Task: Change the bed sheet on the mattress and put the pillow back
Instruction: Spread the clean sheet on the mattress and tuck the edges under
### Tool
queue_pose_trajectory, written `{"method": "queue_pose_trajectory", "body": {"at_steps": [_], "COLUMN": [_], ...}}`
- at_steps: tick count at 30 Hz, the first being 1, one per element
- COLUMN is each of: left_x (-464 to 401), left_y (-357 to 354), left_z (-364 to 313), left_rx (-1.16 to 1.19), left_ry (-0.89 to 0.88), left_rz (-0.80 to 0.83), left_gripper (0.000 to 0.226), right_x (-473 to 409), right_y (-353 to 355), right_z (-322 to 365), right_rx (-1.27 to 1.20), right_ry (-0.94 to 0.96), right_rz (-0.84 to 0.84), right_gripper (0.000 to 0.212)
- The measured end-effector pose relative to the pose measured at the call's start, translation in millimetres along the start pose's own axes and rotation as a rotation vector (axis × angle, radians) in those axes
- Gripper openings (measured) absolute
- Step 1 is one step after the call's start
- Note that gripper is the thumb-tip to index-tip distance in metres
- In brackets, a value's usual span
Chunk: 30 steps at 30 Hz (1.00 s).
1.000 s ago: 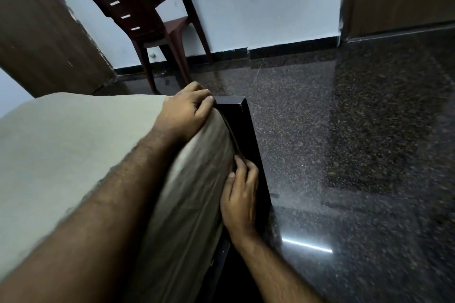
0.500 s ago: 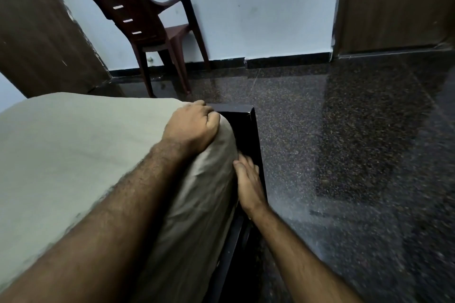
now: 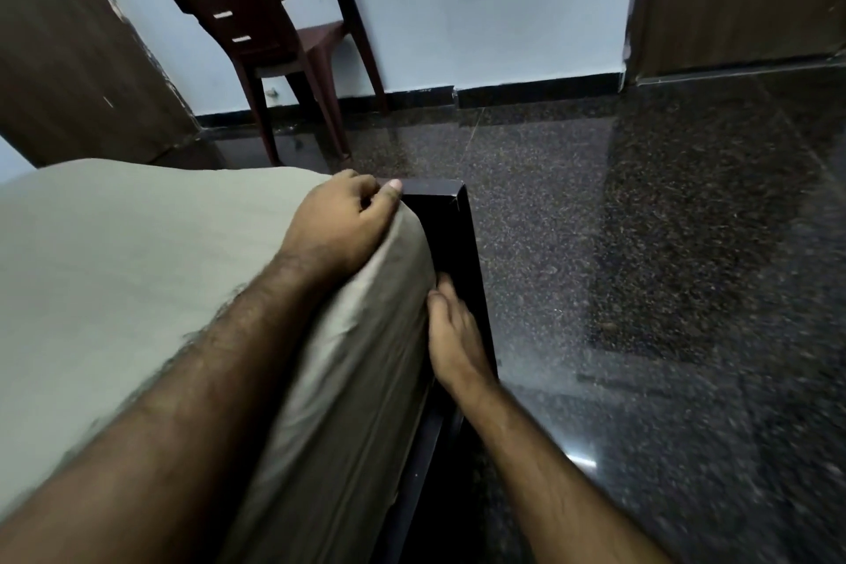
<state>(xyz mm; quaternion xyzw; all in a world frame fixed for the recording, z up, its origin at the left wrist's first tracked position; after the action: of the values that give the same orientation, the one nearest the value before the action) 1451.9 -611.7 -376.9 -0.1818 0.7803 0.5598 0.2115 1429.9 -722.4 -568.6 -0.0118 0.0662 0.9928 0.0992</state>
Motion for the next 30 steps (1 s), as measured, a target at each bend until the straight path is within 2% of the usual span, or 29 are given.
{"method": "queue_pose_trajectory", "body": {"at_steps": [4,6,10,16,20,23,26,28,30], "left_x": [1.1,2.1,2.1,2.1,1.2,1.4,5.0,6.1,5.1], "left_y": [2.7,4.7,8.7,7.3,4.2,16.8,22.6,18.6,14.7], "left_z": [-6.7,-9.8,-8.0,-4.4,2.7,-8.4,-30.4,-33.2,-29.6], "left_rx": [-0.053,-0.086,-0.103,-0.149,-0.168,-0.016,0.118,0.151,0.162], "left_ry": [-0.029,-0.036,-0.002,0.045,0.092,-0.054,-0.301,-0.331,-0.256], "left_rz": [-0.033,-0.059,-0.121,-0.115,-0.093,-0.209,-0.214,-0.159,-0.127], "left_gripper": [0.054,0.054,0.047,0.043,0.047,0.029,0.015,0.024,0.042], "right_x": [-9.9,-6.0,6.3,14.1,25.4,36.4,46.3,45.5,38.3], "right_y": [5.7,6.6,12.9,30.3,35.3,36.0,26.3,27.0,28.3], "right_z": [7.6,8.9,19.1,28.1,7.7,-10.6,-18.5,-20.6,-21.9], "right_rx": [0.044,0.029,0.121,0.270,0.170,0.136,0.266,0.372,0.481], "right_ry": [-0.030,-0.051,0.137,0.325,0.304,0.263,0.369,0.394,0.392], "right_rz": [-0.020,-0.012,-0.171,-0.405,-0.482,-0.546,-0.462,-0.447,-0.437], "right_gripper": [0.038,0.038,0.047,0.033,0.016,0.026,0.024,0.024,0.020]}}
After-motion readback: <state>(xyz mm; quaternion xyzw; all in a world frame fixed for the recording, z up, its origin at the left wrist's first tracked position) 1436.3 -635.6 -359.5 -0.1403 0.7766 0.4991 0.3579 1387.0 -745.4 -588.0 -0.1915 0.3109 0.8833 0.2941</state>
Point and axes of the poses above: each hand's wrist, its own x-axis away from the middle knuckle, its own y-axis out of the back of the hand, z = x × y, the point moved 8 cm from there along -x, towards the middle knuckle, and after that the axes turned 14 degrees about -z, right-handed, at the moved point
